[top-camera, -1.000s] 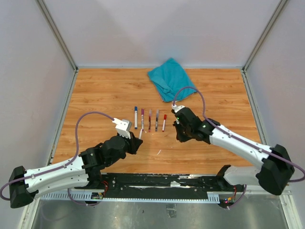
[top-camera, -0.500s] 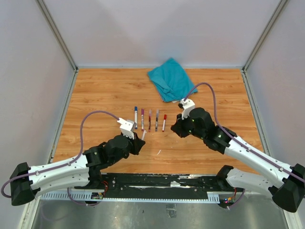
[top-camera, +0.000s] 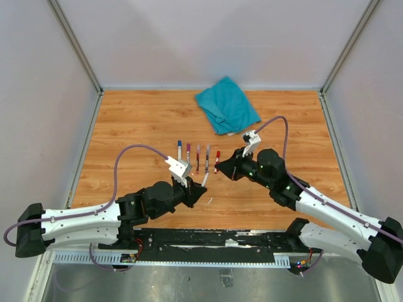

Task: Insert the pens into the pen caps
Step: Insert the pen cap onto the pen.

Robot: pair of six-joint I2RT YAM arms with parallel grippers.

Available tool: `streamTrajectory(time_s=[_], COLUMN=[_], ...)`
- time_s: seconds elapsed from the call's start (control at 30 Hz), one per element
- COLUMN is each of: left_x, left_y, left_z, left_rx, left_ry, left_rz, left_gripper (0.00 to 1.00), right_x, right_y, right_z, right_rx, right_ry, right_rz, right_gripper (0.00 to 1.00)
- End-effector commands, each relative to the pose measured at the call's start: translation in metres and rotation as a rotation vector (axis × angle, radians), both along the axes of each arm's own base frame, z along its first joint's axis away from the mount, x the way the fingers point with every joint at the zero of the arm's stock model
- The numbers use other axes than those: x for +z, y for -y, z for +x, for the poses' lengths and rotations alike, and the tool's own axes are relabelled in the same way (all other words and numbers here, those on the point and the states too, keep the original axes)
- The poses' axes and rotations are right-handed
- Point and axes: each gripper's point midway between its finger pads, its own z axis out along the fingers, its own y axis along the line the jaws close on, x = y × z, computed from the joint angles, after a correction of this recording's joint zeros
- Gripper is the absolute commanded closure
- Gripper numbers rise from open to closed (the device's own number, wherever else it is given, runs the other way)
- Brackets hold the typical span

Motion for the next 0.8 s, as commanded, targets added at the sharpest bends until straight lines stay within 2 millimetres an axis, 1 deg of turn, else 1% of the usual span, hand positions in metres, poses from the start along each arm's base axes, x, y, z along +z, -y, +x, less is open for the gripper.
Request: streamTrajectory(time_s=[0.0,0.1,0.4,0.53,0.77], left_x=[0.049,0.054,0.06,0.059,0.058], left_y=[0.019,0.022,0.024,0.024,0.023], left_z=[-0.005,-0.009,-0.01,-0.009,-0.009], left_rx=[-0.036,-0.054,-0.068,-0.064,-0.06], left_ry=[0.086,0.095,0.115,0.112,0.112], left_rz=[-0.179,-0.221,-0.232,-0.233,-0.232], left_gripper=[0.99,1.0,1.0,0.99,1.0], right_x=[0.062,0.074,0.094,0.104,0.114], right_y=[-0.012,-0.013,-0.011,-0.013,-0.014], right_z=[0.004,0.003,-0.009,-0.017,-0.02], right_rx=[-0.03,-0.029,0.002,0.054,0.079], right_ry=[0.08,0.084,0.077,0.104,0.119], right_rz=[0.323,0.4,0.634,0.676,0.701], right_gripper=[0.99,0.99,1.0,0.99,0.99])
